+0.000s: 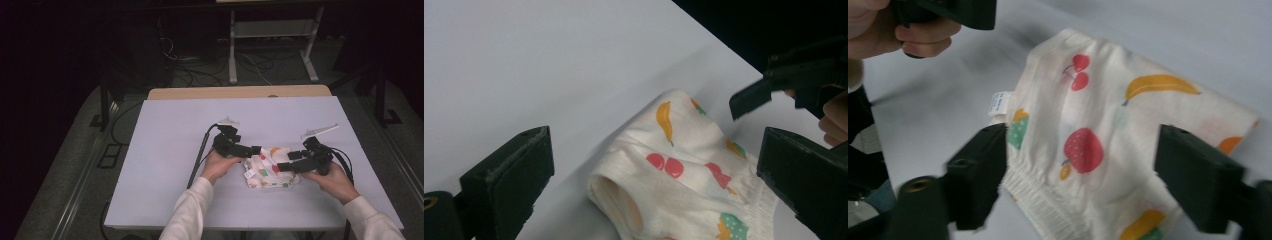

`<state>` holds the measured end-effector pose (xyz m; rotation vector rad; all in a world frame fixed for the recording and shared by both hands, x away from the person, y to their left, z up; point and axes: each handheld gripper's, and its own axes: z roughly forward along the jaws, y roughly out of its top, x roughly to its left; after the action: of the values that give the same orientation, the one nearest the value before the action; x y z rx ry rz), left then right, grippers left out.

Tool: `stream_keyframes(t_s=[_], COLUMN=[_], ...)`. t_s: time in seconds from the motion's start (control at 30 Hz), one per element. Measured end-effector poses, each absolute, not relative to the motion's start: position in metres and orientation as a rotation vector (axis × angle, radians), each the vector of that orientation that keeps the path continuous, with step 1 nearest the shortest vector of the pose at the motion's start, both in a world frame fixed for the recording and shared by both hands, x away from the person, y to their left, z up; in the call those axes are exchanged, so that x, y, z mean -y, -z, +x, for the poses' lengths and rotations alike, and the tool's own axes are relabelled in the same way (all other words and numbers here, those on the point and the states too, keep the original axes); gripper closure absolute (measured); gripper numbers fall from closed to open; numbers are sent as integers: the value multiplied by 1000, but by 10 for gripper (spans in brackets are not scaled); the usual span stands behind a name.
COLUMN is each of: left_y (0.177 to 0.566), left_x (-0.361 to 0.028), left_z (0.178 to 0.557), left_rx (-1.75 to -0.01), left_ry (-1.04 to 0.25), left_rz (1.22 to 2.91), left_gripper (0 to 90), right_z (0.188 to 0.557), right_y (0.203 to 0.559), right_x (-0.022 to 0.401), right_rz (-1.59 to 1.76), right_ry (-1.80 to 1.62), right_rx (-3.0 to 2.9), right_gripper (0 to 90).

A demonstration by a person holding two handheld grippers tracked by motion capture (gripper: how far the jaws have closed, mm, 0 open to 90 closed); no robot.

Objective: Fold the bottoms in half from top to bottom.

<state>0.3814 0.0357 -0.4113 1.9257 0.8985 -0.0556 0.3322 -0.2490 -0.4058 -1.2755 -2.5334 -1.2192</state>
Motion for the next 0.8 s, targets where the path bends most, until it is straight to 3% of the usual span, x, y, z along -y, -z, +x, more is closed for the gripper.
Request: stream_keyframes(t_s=[0.17, 0.33, 0.8], left_y=[412, 416, 431], left_x=[-36, -39, -47], left_z=[388, 396, 413], left_rx=[-897, -919, -969], left_ry=[55, 55, 86], left_rz=[1937, 1938, 1918], left_gripper=[0, 0, 0], right_z=[346, 362, 392], right_y=[401, 403, 419], right_x=[257, 271, 299], right_rz=[-1293, -1346, -1432], right_ry=[1239, 1263, 1312], right_rx=[2518, 2475, 2398], right_gripper=[42, 21, 60])
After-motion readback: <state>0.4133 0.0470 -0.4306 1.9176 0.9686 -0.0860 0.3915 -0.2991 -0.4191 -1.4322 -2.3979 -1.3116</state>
